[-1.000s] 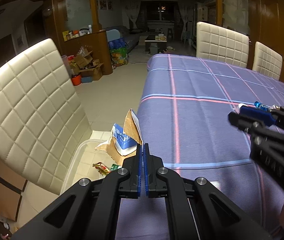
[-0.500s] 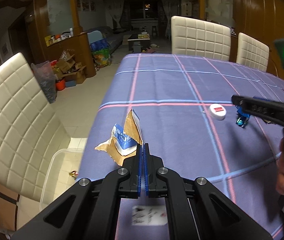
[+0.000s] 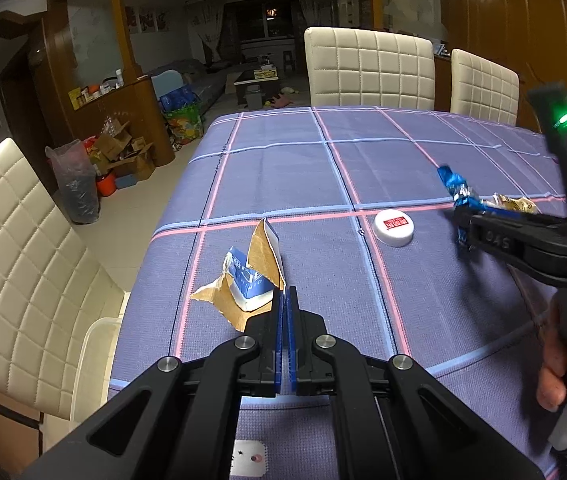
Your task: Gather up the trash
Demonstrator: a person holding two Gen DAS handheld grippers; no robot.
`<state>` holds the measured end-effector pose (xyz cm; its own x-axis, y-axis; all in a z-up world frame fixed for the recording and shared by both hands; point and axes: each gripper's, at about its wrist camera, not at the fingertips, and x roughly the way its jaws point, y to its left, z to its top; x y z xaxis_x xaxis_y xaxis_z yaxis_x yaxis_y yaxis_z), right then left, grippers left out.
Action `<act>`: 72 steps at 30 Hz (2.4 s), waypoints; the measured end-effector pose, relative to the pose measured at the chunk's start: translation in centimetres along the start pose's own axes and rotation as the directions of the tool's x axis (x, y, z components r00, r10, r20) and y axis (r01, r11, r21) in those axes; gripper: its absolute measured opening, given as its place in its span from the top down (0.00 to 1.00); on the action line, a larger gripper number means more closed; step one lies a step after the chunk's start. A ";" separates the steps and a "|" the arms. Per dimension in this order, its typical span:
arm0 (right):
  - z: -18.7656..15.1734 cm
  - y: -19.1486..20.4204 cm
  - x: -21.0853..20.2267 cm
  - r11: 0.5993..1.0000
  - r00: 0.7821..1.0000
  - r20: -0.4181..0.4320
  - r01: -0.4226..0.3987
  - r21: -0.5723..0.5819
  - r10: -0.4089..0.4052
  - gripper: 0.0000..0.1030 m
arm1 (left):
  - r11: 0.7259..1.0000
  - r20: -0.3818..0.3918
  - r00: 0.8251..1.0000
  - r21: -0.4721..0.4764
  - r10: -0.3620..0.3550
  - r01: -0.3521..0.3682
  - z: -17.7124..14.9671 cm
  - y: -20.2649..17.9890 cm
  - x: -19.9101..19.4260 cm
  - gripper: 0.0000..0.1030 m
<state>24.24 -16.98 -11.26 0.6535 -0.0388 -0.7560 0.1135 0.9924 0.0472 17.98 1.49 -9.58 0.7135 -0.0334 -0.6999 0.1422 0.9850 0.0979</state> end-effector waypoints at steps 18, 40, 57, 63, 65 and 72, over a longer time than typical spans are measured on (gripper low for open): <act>-3.4 16.0 -7.5 0.911 0.978 0.097 -0.134 -0.391 0.185 0.69 | 0.988 0.035 0.993 -0.112 0.109 -0.105 -2.3 8.7 -2.9 0.98; -6.8 27.5 -8.2 0.797 0.964 0.044 -0.192 -0.573 0.264 0.69 | 0.948 -0.010 0.972 -0.222 0.233 -0.230 -6.9 18.0 -4.0 0.98; -6.9 30.6 -8.0 0.765 0.957 0.020 -0.219 -0.606 0.290 0.68 | 0.922 -0.022 0.960 -0.273 0.279 -0.275 -7.3 21.2 -4.4 0.98; -6.6 31.0 -8.4 0.769 0.956 0.041 -0.208 -0.604 0.291 0.68 | 0.911 -0.069 0.959 -0.300 0.275 -0.282 -6.9 22.7 -2.9 0.96; -6.5 30.9 -8.3 0.772 0.958 0.043 -0.203 -0.603 0.285 0.68 | 0.906 -0.115 0.961 -0.322 0.251 -0.275 -7.1 23.4 -2.1 0.96; -6.7 31.1 -7.9 0.771 0.960 0.034 -0.201 -0.604 0.277 0.68 | 0.899 -0.152 0.957 -0.332 0.247 -0.284 -8.6 23.7 -1.4 0.96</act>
<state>17.57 14.95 -8.18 0.6845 0.2340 -0.6905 -0.4959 0.8436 -0.2057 14.41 26.31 -12.37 0.6139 0.2366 -0.7531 -0.3030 0.9516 0.0519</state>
